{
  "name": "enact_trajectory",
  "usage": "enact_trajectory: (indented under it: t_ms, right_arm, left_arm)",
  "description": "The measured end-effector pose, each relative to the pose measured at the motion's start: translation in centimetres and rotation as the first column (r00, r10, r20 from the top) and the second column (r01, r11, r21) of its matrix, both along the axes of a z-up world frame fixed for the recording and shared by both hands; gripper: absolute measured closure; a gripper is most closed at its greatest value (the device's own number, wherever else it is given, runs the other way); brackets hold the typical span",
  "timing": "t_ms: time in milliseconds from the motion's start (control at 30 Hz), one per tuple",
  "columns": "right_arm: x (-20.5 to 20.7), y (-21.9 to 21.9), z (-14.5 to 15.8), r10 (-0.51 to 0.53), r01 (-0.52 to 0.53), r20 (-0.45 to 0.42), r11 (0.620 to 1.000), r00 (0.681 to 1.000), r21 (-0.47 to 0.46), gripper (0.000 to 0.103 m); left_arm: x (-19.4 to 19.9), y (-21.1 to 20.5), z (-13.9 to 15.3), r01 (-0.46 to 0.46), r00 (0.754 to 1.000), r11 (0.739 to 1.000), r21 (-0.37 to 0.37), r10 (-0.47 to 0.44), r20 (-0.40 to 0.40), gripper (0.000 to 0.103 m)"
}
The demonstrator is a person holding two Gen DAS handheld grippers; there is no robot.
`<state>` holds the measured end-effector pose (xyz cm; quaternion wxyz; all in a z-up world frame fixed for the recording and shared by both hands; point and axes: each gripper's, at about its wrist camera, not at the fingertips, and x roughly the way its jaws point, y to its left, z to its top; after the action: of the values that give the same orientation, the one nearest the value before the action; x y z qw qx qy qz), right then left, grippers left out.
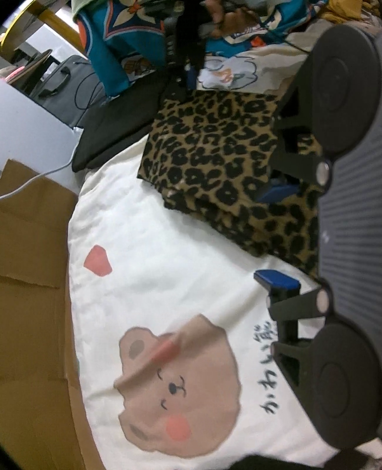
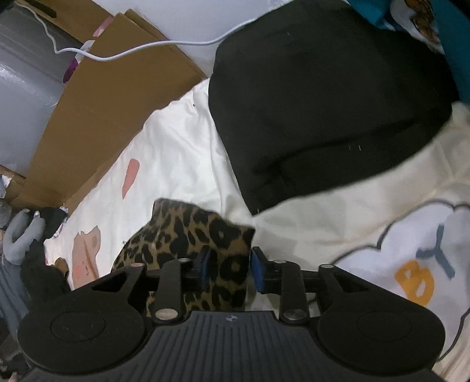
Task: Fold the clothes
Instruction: 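Grasp the folded leopard-print skirt edge with the left gripper and lift it, then grasp the skirt end with the right gripper while the left gripper holds the other end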
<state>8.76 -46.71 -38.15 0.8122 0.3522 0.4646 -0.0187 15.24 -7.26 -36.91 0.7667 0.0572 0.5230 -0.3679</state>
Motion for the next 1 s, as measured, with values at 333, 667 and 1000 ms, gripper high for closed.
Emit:
enact_trajectory:
  t_ms: [333, 667, 1000]
  right_arm:
    - [-4.1, 0.5, -0.4, -0.037, 0.037, 0.001, 0.999, 0.999, 0.035, 0.058]
    - [-6.6, 1.9, -1.2, -0.05, 0.049, 0.004, 0.991, 0.999, 0.121, 0.058]
    - [-6.2, 3.9, -2.2, -0.057, 0.054, 0.016, 0.985, 0.998, 0.167, 0.058]
  left_arm:
    - [0.2, -4.5, 1.0, 0.139, 0.988, 0.99, -0.011, -0.138, 0.064, 0.063]
    - [0.9, -7.4, -0.5, 0.197, 0.978, 0.98, 0.027, -0.199, 0.061, 0.087]
    - [0.3, -7.7, 1.8, 0.162, 0.972, 0.985, 0.064, -0.17, 0.16, 0.102]
